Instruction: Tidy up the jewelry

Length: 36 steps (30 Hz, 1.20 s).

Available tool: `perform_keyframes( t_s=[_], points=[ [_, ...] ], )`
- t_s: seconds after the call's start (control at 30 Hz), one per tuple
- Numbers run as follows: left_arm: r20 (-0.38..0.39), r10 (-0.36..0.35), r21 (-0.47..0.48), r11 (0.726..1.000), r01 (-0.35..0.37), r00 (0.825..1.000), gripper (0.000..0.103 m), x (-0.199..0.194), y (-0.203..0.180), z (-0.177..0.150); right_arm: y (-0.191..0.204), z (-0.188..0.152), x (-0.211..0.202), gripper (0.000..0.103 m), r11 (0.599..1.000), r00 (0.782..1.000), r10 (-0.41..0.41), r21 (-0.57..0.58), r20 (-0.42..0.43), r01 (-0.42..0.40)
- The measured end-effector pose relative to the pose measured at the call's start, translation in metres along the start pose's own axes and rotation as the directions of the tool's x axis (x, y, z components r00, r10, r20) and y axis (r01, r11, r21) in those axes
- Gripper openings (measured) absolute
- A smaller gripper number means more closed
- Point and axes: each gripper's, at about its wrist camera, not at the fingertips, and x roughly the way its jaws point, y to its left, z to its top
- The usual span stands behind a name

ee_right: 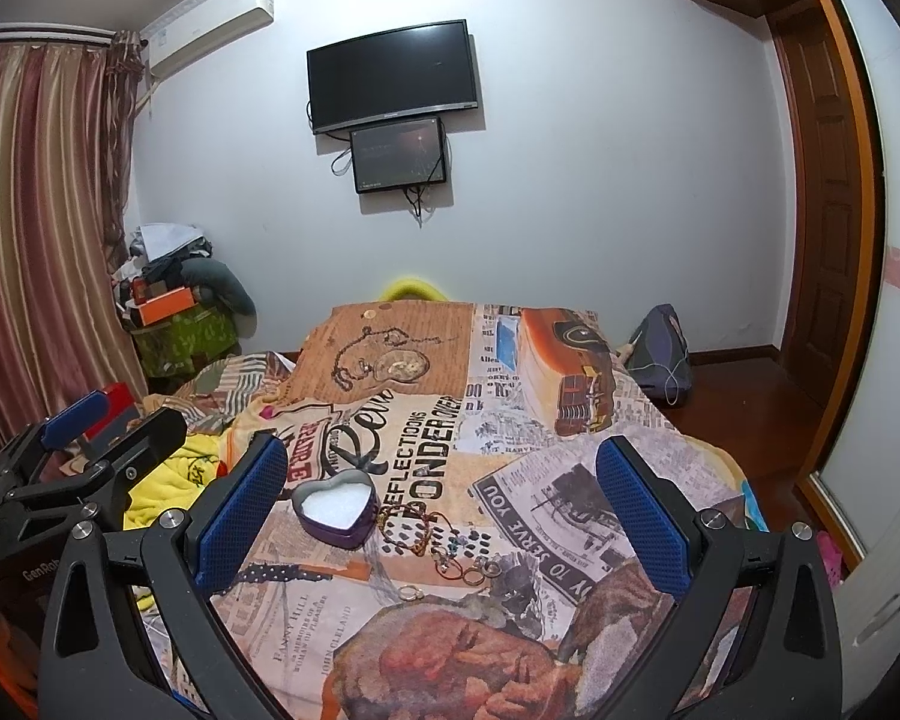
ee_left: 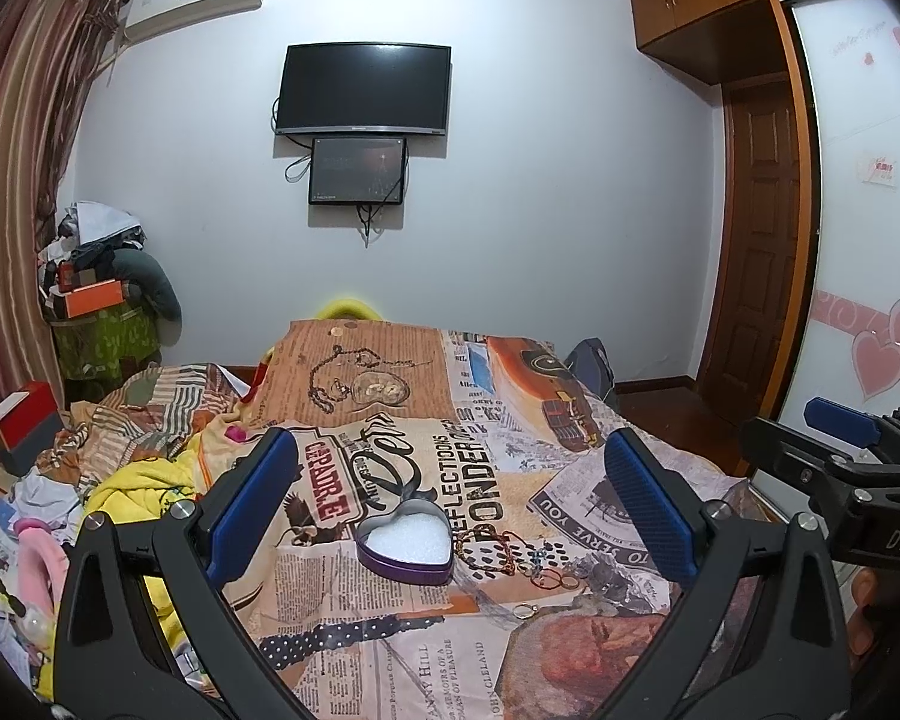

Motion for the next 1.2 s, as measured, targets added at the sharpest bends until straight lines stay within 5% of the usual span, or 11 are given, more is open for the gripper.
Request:
perform_keyframes(
  t_s=[0.37, 0.6, 0.8, 0.97, 1.2],
  points=[
    [-0.113, 0.01, -0.026, 1.0, -0.013, 0.993, 0.103, 0.051, 0.007, -0.015, -0.014, -0.01, 0.037, 0.102, 0.998, 0.994, -0.069, -0.019, -0.086, 0.068],
    [-0.262, 0.016, -0.032, 0.999, -0.025, 0.965, 0.103, 0.101, 0.014, -0.041, -0.028, -0.025, 0.073, 0.102, 0.996, 0.978, -0.085, -0.043, -0.189, 0.078],
    [-0.38, 0.037, -0.009, 0.999, -0.044, 0.924, 0.103, 0.137, 0.019, -0.073, -0.039, -0.056, 0.11, 0.102, 0.994, 0.934, -0.097, -0.084, -0.345, 0.073],
    [-0.49, 0.02, -0.014, 0.999, -0.031, 0.871, 0.103, 0.161, 0.022, -0.102, -0.058, -0.077, 0.131, 0.102, 0.993, 0.892, -0.11, -0.079, -0.438, 0.084],
    [-0.605, -0.07, -0.031, 0.997, 0.065, 0.793, 0.102, 0.186, 0.006, -0.127, -0.073, -0.089, 0.147, 0.101, 0.991, 0.874, -0.129, -0.086, -0.468, 0.1]
  ],
)
